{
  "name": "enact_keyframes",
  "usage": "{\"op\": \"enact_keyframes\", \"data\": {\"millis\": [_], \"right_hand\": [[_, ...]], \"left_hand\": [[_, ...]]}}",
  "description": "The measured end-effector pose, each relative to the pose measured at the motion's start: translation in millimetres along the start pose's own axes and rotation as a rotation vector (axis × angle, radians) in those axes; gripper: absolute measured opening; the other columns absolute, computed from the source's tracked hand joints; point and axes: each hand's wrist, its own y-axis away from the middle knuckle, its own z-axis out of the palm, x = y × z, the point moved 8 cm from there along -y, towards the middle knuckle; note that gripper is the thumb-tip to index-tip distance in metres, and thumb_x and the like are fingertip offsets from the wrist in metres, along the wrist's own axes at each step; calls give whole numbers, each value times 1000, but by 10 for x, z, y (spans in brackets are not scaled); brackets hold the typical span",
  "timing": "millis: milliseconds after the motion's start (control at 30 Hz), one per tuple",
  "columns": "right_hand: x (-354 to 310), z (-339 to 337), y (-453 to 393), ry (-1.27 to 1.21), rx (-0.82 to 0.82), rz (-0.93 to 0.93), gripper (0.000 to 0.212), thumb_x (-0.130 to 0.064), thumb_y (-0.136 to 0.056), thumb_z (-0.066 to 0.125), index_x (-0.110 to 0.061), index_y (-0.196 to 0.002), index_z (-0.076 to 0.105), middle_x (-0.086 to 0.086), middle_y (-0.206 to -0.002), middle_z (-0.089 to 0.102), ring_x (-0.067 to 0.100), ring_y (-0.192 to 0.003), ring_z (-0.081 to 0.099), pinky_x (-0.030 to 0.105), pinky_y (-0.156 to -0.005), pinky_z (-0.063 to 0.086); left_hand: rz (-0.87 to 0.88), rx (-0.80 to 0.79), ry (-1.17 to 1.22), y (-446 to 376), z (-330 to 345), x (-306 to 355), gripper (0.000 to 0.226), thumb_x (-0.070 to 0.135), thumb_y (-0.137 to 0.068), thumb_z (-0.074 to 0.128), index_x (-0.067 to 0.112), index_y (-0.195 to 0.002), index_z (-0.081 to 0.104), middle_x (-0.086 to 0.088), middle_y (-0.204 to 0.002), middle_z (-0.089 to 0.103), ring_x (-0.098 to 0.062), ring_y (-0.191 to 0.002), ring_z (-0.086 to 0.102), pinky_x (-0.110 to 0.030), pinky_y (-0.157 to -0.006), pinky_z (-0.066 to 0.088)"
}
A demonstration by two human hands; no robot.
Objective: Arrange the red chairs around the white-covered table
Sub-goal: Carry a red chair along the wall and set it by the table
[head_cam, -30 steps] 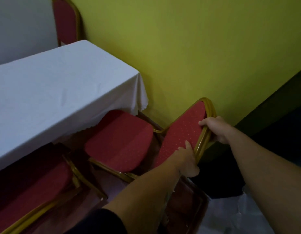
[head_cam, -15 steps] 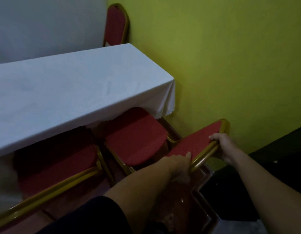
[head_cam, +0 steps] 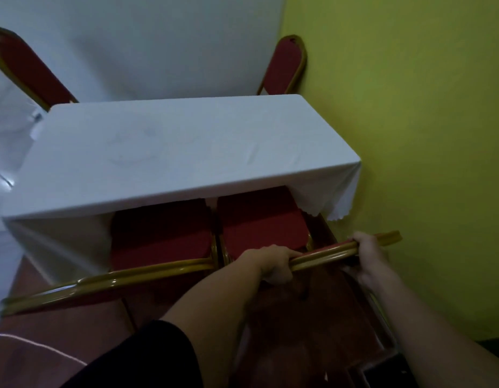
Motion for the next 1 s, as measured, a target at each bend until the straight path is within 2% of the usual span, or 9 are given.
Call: {"op": "enact_keyframes", "data": {"millis": [67,200,333,400,567,667,800,900,1000], "right_hand": [[-10,87,-17,-17,26,-8,33,-20,-79,65,-6,-108,61,15,-96,64,26,-78,65,42,-65,58],[-43,187,1,-57,56,10,59,-16,-80,67,3,-134,52,17,-106,67,26,-82,68,37,-42,58],[-79,314,4,-89,3,43,48,-13,-85,66,3,-128,53,15,-98,62,26,-84,68,40,-46,60],[-110,397,1,-93,-26,52,42,-12,-88,66,1,-125,53,15,-102,61,25,-87,68,42,-48,62],[-183,510,-84,-99,-9,62,52,-10,-88,67,1,-134,46,19,-119,59,32,-108,67,44,-47,62],[-217,563,-176,-102,-4,57,54,-10,-88,67,1,-136,45,19,-116,58,31,-106,67,43,-47,62],[-313,659,-283,-87,-37,36,53,-13,-90,68,3,-136,48,16,-106,57,24,-87,64,43,-48,61],[-338,700,-335,-72,-62,40,46,-15,-91,68,2,-130,51,18,-112,56,24,-86,63,40,-43,59],[-371,733,-302,-96,-103,63,31,-19,-94,68,-2,-116,54,18,-119,56,28,-96,64,47,-58,59]], "left_hand": [[-17,46,35,8,-63,-79,71,10,-91,52,39,-154,36,-9,-136,53,-27,-103,56,-40,-87,54],[-60,144,121,-21,-73,-211,72,9,-90,54,39,-152,37,-10,-139,49,-33,-115,56,-45,-95,55],[-74,184,124,-102,-139,-289,71,5,-89,55,39,-150,42,-9,-136,52,-31,-114,57,-44,-95,56],[-86,198,152,-128,-216,-344,69,3,-90,54,38,-148,45,-9,-134,52,-31,-112,58,-44,-95,56],[-118,236,190,-229,-308,-419,66,3,-90,50,35,-148,47,-11,-132,52,-33,-111,60,-45,-96,56],[-127,255,225,-296,-360,-432,64,3,-90,49,35,-146,49,-10,-131,52,-33,-112,59,-46,-97,55],[-138,322,279,-355,-450,-432,56,2,-91,54,27,-141,53,-3,-113,54,-27,-106,60,-43,-93,56],[-142,385,212,-341,-494,-427,47,4,-89,58,24,-131,57,-4,-112,58,-25,-99,61,-42,-89,58],[-139,395,142,-242,-542,-474,40,6,-88,59,22,-125,59,-5,-113,60,-24,-98,61,-42,-89,58]]}}
